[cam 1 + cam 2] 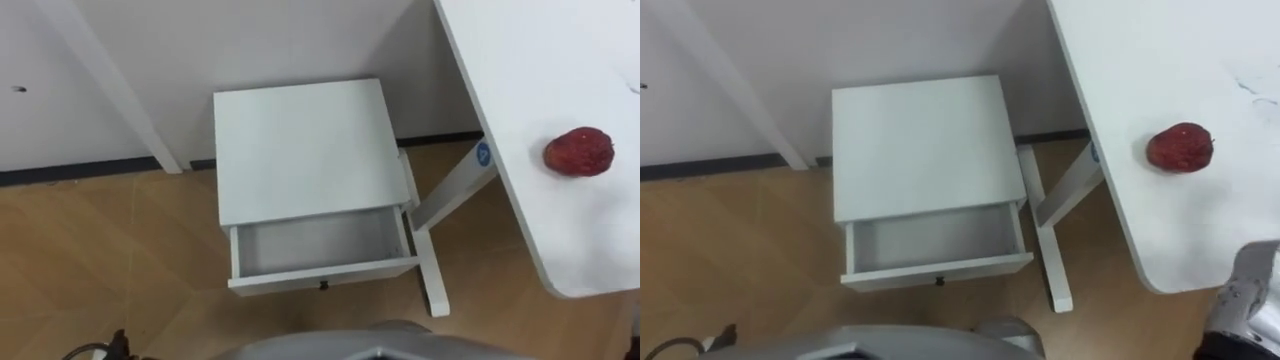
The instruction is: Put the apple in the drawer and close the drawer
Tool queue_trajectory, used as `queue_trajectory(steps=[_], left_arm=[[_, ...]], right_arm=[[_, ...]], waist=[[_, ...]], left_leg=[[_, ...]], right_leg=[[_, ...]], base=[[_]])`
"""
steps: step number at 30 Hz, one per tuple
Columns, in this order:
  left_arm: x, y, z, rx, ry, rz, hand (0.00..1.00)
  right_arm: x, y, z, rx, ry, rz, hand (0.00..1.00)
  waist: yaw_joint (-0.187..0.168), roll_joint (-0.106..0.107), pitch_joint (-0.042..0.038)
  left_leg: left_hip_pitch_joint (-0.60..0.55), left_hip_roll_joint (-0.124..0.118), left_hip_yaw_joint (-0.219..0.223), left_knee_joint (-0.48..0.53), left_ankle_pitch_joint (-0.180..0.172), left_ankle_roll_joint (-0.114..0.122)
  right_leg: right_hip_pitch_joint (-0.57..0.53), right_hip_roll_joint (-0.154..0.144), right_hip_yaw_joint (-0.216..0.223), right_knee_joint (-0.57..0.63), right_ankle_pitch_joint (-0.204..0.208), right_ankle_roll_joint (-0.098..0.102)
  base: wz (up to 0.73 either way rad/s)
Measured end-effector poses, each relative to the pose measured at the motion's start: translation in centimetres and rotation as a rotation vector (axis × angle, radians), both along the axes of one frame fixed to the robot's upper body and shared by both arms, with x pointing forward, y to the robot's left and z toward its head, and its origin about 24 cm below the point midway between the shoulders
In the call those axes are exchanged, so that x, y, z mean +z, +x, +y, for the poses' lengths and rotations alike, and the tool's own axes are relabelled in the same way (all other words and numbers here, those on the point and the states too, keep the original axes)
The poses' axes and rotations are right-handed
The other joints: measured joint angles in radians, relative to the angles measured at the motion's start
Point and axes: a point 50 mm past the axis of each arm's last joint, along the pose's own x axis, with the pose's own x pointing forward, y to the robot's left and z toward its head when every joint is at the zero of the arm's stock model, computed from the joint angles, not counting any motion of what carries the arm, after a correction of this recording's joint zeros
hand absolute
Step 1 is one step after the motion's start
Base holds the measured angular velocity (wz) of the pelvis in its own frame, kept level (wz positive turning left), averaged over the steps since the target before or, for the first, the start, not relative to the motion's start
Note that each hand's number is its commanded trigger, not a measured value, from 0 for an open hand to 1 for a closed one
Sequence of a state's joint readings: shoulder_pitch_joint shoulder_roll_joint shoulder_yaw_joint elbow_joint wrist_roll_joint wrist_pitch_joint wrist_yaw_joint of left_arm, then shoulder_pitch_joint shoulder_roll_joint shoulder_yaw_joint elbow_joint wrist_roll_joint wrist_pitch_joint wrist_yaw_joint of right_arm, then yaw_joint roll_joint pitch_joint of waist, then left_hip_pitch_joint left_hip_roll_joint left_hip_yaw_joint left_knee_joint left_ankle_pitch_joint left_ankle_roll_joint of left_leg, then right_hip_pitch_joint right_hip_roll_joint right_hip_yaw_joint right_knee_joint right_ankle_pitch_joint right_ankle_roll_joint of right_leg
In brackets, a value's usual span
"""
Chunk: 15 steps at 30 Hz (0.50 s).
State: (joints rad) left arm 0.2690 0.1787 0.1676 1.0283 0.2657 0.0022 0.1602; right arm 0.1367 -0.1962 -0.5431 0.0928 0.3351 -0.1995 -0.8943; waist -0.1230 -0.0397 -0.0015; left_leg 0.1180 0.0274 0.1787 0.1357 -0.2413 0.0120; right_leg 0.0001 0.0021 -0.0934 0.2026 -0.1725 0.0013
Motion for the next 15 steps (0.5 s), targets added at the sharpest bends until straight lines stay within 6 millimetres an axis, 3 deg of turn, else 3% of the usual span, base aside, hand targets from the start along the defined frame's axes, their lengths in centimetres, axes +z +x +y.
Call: queue_trajectory(steps=[2,7,15], left_arm=[[-0.1,0.1,-0.2,-0.013,-0.018,-0.001,0.0],[-0.2,-0.2,-0.5,-0.034,-0.027,0.013,0.0],[-0.1,-0.5,-0.5,-0.04,-0.027,0.006,0.0]], right_arm=[[0.0,0.8,0.8,0.079,-0.063,0.06,0.0],[-0.3,2.3,2.3,0.245,-0.106,0.112,0.0],[-2.5,3.5,3.2,0.47,-0.068,0.213,0.0]], waist=[[0.021,-0.008,0.0053],[0.045,-0.011,0.0046],[0.051,-0.003,0.0044]], left_leg=[[0.001,0.0,0.0,0.0,0.0,0.0],[0.002,0.0,0.0,0.0,0.0,0.0],[0.017,0.002,0.0,0.0,0.0,0.0]], right_leg=[[0.001,0.0,-0.001,0.0,0.0,0.0],[0.004,0.0,-0.003,-0.001,0.0,0.0],[0.028,0.001,-0.009,-0.017,0.001,-0.001]], base=[[0.0],[0.01],[0.01]])
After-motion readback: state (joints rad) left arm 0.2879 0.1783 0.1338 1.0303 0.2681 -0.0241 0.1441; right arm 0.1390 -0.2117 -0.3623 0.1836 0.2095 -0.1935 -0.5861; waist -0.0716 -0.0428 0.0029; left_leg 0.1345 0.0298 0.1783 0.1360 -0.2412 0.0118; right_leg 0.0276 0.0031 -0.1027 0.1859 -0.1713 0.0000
